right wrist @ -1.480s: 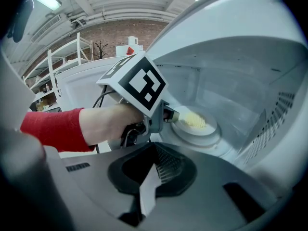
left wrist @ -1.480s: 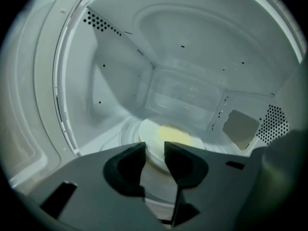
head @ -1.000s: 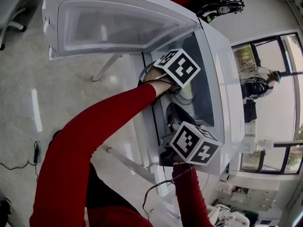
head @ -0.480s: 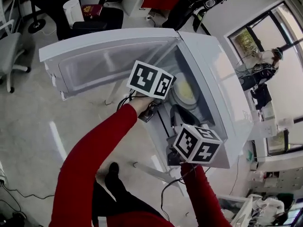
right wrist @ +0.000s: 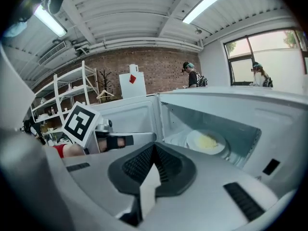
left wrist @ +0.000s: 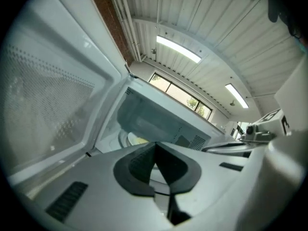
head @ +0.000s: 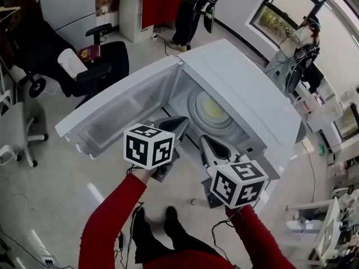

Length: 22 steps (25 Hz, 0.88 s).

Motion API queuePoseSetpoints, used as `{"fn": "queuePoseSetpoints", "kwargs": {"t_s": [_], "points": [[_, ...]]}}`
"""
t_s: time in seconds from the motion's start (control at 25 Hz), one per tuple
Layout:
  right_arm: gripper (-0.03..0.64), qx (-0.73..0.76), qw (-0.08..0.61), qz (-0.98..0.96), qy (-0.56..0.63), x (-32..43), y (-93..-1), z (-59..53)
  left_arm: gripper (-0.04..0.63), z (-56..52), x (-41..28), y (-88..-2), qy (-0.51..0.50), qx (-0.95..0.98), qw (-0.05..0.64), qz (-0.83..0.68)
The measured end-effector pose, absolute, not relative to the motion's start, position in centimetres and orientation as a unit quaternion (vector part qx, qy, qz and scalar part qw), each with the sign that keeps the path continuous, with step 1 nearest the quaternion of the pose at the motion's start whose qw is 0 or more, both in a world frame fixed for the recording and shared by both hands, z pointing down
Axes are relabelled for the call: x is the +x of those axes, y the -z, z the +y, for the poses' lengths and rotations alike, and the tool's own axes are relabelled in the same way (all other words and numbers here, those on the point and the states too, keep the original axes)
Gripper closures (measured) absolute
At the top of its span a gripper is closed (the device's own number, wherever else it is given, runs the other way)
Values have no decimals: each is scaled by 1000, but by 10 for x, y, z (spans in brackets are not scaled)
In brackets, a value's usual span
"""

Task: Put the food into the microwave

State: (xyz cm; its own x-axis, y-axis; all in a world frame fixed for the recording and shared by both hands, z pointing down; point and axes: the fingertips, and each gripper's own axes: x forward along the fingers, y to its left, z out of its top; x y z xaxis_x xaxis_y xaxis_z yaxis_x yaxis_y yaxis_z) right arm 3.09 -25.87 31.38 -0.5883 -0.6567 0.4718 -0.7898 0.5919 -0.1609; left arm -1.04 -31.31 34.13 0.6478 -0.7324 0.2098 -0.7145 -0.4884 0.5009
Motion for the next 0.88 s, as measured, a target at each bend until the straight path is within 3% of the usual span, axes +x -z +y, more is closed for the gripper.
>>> {"fn": "queuePoseSetpoints", "kwargs": {"t_s": [0.2,0.88], "points": [[603,430,131,-870,-203,34,-300,-241,586,-282,-28,-328,-23,874,252,-414],[603,475,54,-841,-253,83,-302,-179,585,-202,-27,-315,-57,892,212,-396]]}}
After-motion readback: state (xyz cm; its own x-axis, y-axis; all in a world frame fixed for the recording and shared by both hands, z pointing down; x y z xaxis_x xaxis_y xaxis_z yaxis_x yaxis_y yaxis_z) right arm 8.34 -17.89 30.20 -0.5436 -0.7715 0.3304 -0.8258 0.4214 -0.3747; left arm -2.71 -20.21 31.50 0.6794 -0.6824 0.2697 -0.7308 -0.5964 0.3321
